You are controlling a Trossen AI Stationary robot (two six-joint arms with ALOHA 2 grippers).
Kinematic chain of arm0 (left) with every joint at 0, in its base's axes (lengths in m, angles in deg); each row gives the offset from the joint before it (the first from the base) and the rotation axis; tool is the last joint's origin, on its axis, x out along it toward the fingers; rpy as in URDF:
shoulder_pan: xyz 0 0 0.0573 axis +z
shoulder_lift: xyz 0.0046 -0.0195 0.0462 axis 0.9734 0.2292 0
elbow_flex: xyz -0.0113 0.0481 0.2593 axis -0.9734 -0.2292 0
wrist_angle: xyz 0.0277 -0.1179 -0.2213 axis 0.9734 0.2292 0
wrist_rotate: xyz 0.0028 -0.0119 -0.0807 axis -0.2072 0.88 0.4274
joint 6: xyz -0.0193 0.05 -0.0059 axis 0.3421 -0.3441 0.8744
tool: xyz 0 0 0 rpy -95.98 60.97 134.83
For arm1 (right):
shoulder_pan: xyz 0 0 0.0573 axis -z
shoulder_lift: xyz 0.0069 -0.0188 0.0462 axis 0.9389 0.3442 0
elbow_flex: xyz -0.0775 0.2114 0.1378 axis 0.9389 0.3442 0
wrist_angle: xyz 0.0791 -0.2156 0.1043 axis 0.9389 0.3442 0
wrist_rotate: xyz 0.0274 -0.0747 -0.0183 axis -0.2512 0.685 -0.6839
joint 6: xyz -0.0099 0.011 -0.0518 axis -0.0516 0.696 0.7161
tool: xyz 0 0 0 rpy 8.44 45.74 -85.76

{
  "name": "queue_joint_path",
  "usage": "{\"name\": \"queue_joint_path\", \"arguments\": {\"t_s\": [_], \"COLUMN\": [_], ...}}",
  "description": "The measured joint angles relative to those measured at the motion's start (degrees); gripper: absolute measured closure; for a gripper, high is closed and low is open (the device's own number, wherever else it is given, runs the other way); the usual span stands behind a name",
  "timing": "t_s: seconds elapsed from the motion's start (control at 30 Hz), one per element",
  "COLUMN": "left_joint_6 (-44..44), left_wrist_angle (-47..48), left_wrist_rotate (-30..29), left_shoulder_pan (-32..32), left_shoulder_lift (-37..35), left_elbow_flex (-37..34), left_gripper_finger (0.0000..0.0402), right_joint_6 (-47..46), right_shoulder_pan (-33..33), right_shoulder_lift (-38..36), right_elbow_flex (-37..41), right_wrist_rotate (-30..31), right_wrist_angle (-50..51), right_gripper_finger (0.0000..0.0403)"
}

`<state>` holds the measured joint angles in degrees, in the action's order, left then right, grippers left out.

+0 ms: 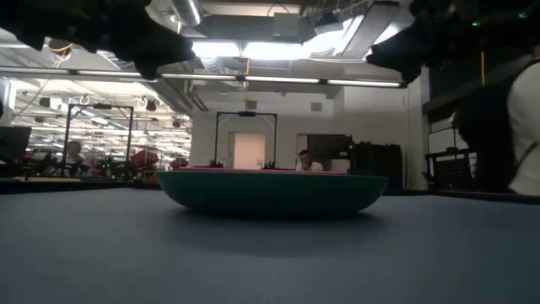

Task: Stack plastic plates
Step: Return to Home Position

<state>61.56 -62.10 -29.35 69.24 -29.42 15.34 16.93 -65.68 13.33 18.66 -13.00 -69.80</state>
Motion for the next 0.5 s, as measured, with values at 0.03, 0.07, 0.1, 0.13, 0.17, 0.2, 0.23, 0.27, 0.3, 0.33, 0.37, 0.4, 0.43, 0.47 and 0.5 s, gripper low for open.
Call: {"name": "queue_joint_path", "arguments": {"t_s": [0.03,0.07,0.1,0.13,0.17,0.2,0.23,0.27,0.3,0.33,0.37,0.4,0.43,0.47,0.5], "left_joint_6": [-0.14,-0.20,-0.14,0.04,0.06,0.07,0.08,0.08,0.09,0.26,0.81,1.41,1.92,2.54,2.85], "left_wrist_angle": [0.23,0.21,0.25,0.52,0.57,0.39,0.36,0.41,0.41,0.40,0.42,0.44,0.45,0.45,0.45], "left_wrist_rotate": [0.61,0.94,1.11,1.16,1.51,2.12,2.58,3.10,3.68,4.33,5.16,6.01,6.79,6.92,6.71], "left_shoulder_pan": [0.62,1.18,1.76,2.39,2.96,3.59,4.21,4.97,5.74,6.50,7.19,7.80,8.28,8.54,8.66], "left_shoulder_lift": [-1.37,-2.63,-3.88,-5.30,-6.63,-7.90,-9.25,-10.52,-11.60,-12.70,-13.87,-14.99,-16.27,-17.53,-18.80], "left_elbow_flex": [-0.83,-1.46,-2.14,-2.91,-3.58,-4.23,-5.05,-5.94,-6.77,-7.71,-8.78,-9.86,-10.95,-12.05,-13.09], "left_gripper_finger": [0.0312,0.0312,0.0312,0.0312,0.0312,0.0313,0.0315,0.0319,0.0325,0.0332,0.0341,0.0350,0.0361,0.0370,0.0380], "right_joint_6": [0.00,0.05,0.07,0.09,0.08,-0.12,-0.42,-0.81,-1.10,-1.35,-1.67,-2.24,-2.61,-2.93,-3.16], "right_shoulder_pan": [0.00,0.00,0.00,-0.02,-0.02,-0.02,-0.02,-0.02,-0.02,-0.02,-0.02,-0.02,-0.02,-0.02,-0.02], "right_shoulder_lift": [-1.59,-3.04,-4.44,-5.82,-7.40,-9.26,-10.97,-12.50,-14.08,-15.55,-16.89,-18.23,-19.69,-21.17,-22.69], "right_elbow_flex": [1.16,2.47,3.92,5.39,6.84,8.40,9.90,11.23,12.62,14.04,15.33,16.37,17.39,18.28,19.17], "right_wrist_rotate": [0.00,0.02,0.02,0.01,0.00,0.00,0.02,0.03,0.04,0.03,0.02,0.02,0.02,0.02,0.03], "right_wrist_angle": [-0.51,-1.22,-1.99,-2.82,-3.24,-3.58,-4.38,-5.15,-5.57,-5.60,-5.58,-5.56,-5.65,-5.74,-5.95], "right_gripper_finger": [0.0289,0.0299,0.0310,0.0321,0.0332,0.0343,0.0353,0.0362,0.0372,0.0380,0.0389,0.0396,0.0399,0.0400,0.0398]}}
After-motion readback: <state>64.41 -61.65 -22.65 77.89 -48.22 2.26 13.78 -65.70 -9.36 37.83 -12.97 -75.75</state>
